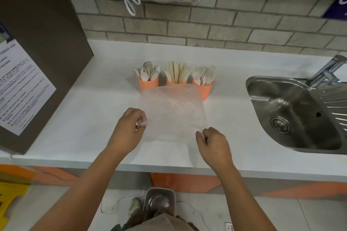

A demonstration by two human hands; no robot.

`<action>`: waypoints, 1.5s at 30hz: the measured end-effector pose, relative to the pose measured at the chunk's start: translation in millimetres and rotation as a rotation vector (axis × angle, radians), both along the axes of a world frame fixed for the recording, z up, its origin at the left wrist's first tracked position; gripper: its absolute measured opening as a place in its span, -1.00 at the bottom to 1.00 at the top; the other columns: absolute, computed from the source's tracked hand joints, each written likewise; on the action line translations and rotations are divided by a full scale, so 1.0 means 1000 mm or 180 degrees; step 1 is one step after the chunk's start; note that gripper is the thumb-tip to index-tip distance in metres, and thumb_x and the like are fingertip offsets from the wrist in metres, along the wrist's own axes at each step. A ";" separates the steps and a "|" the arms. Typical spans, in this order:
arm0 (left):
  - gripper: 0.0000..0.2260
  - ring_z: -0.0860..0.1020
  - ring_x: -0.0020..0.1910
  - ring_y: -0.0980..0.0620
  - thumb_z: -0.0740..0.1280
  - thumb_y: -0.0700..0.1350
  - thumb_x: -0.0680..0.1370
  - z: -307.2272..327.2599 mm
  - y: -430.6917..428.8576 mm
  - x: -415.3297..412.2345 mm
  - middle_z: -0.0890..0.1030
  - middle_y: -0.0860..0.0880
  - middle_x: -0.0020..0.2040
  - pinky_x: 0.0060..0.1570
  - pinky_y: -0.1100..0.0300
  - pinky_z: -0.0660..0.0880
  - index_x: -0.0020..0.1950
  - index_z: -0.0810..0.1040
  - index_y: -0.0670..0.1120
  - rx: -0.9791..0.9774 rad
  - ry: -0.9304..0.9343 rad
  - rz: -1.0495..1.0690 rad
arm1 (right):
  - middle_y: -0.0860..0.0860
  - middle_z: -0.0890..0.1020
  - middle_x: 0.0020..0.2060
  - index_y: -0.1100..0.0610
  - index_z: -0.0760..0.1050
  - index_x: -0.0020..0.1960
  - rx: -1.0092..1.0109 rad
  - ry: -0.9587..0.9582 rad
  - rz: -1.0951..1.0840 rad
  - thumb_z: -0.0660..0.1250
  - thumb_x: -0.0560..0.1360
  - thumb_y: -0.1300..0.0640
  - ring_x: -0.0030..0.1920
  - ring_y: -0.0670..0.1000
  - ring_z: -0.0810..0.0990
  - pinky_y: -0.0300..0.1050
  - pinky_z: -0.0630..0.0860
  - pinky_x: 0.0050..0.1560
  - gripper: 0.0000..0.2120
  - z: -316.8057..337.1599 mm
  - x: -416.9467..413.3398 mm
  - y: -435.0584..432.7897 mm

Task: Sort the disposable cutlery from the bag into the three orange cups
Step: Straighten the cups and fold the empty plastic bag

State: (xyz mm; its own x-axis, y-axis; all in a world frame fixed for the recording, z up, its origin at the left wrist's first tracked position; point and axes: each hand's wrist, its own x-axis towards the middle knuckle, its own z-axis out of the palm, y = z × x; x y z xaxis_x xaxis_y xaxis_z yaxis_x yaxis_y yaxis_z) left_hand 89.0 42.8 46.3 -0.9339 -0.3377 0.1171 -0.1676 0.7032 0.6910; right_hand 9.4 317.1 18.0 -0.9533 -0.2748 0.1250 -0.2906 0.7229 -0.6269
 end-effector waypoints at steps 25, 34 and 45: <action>-0.53 0.40 0.36 -0.13 0.35 0.09 0.63 -0.040 0.005 -0.074 0.41 -0.06 0.40 0.32 -0.04 0.47 0.52 0.39 0.05 -0.0959 -0.0854 -0.0840 | 0.17 0.17 0.61 0.12 0.26 0.55 0.0973 -0.0123 0.0167 0.21 0.65 -0.10 0.58 0.25 0.16 0.27 0.33 0.45 -0.45 -0.022 -0.061 -0.074; -0.37 0.09 0.58 -0.08 0.43 0.11 0.57 -0.067 -0.031 -0.042 0.12 -0.04 0.63 0.51 0.05 0.26 0.58 0.25 0.14 -0.0749 -0.1324 -0.1026 | 0.14 -0.03 0.67 0.06 0.04 0.65 0.1457 -0.0573 0.0132 0.03 0.69 -0.20 0.65 0.23 -0.05 0.20 -0.02 0.63 -0.38 -0.060 -0.048 -0.067; -0.56 0.37 0.31 0.01 0.45 0.10 0.52 -0.035 -0.032 -0.077 0.38 0.01 0.30 0.24 0.19 0.44 0.36 0.50 0.03 -0.0457 0.0269 -0.0882 | 0.14 0.54 0.21 0.18 0.57 0.21 0.0388 0.1072 -0.0293 0.37 0.50 0.16 0.20 0.20 0.51 0.10 0.50 0.14 -0.72 -0.033 -0.066 -0.096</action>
